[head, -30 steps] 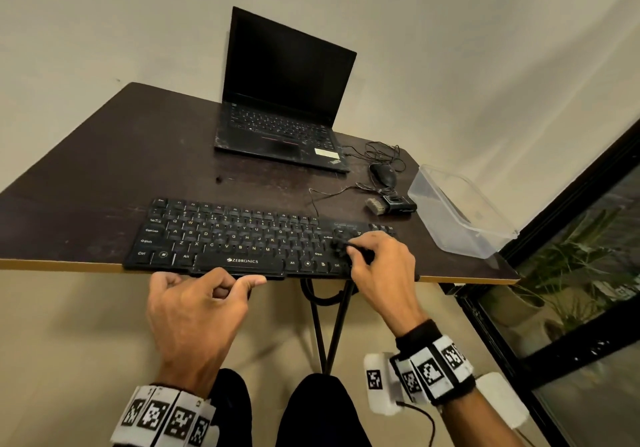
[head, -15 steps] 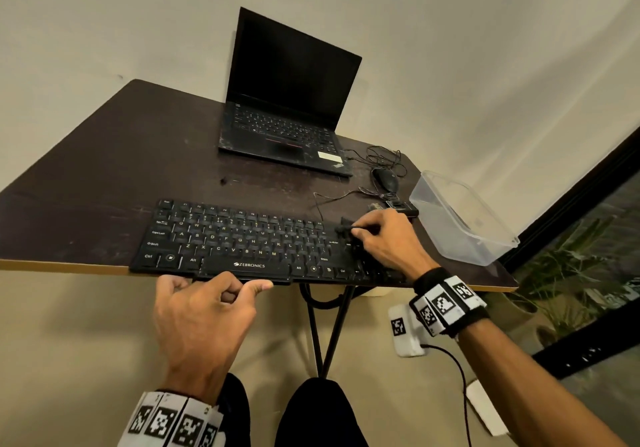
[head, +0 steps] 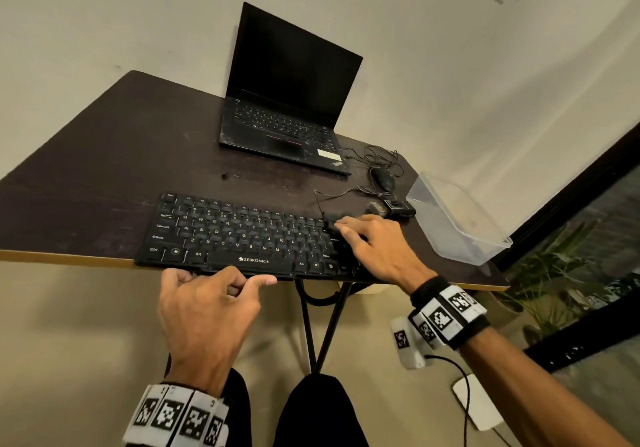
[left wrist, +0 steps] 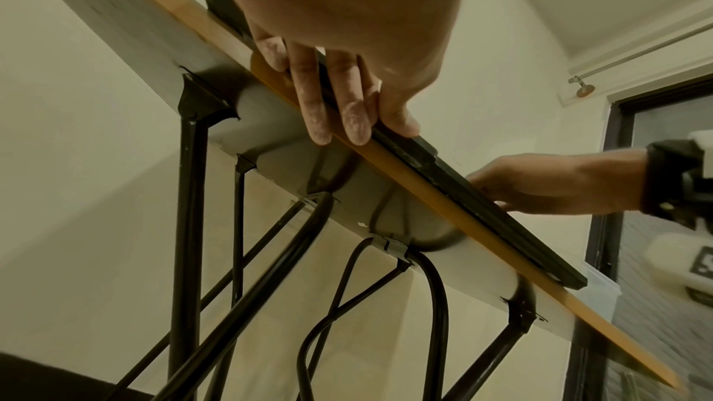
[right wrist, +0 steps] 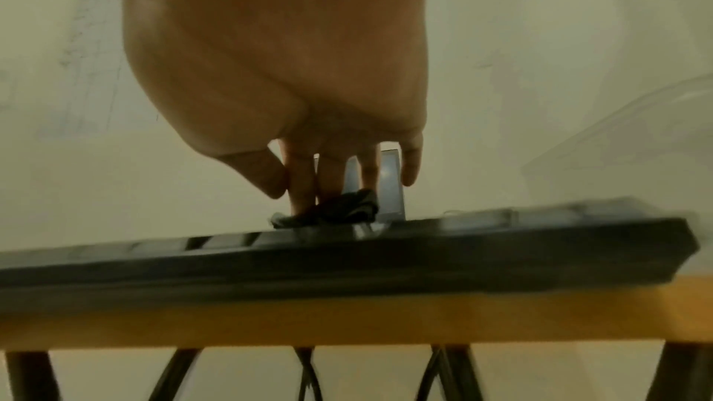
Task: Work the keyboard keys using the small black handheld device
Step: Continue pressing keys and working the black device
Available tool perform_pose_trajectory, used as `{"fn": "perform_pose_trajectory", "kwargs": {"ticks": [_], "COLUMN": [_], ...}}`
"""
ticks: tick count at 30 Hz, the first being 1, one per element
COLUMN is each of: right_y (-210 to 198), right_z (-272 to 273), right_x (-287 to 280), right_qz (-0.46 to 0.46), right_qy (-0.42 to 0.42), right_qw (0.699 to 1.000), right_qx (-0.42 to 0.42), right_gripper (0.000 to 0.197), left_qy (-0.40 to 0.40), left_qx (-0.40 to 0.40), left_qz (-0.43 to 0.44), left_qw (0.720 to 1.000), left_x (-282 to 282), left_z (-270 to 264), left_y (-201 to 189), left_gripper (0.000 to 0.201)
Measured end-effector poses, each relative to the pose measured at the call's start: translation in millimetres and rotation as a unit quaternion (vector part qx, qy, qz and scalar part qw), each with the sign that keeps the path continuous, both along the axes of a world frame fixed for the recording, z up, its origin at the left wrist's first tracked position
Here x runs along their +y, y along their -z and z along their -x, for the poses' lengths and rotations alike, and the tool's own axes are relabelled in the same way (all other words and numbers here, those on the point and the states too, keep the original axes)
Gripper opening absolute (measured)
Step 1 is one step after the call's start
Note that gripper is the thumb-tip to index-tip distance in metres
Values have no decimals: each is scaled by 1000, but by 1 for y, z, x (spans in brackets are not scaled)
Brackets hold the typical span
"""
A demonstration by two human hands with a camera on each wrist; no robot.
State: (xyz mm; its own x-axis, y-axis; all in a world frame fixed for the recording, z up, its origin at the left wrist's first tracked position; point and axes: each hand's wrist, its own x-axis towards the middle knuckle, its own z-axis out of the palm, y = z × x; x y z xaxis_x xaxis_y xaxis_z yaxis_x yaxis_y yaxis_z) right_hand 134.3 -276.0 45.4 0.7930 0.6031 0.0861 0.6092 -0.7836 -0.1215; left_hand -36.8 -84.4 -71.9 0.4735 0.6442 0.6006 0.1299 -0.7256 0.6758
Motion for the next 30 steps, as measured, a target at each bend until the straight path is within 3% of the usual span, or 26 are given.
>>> {"fn": "perform_pose_trajectory", "kwargs": {"ticks": [2,4,8,11,15,18,23,27,30], "right_y": [1,3,5,14,12,3,-1,5,5], "right_z": [-9,-16,-5,3,-6,-11,10,9,-5], "right_x": [-20,-39,-14,9,-18,-37,12,12,-24], "right_qz": [13,0,-34,-55,-16,-19,-26,7,27], "right_qy": [52,90,31,-28,29,84,19,-8,44], "right_qw": [998,996,998,998,999,996,993,996,998], "right_qx": [-24,-30,30,28,-10,18,112,91,34], "right_gripper": [50,44,43,50,45,44,46,48,46], "left_qy": [-4,-1,0,-8,-5,-1,-4,-3,4], "left_qx": [0,-2,-6,1,1,-4,-5,22,30], "left_qz": [0,-9,-19,-15,-28,-24,-6,6,5], "left_qw": [1000,1000,1000,1000,1000,1000,1000,1000,1000], "left_x": [0,0,1,2,4,2,0,1,0], "left_z": [0,-2,-5,-5,-3,-4,-3,1,2], "left_y": [-1,-1,7,7,4,4,1,-1,-1], "left_gripper": [48,49,50,51,52,52,52,51,50]}}
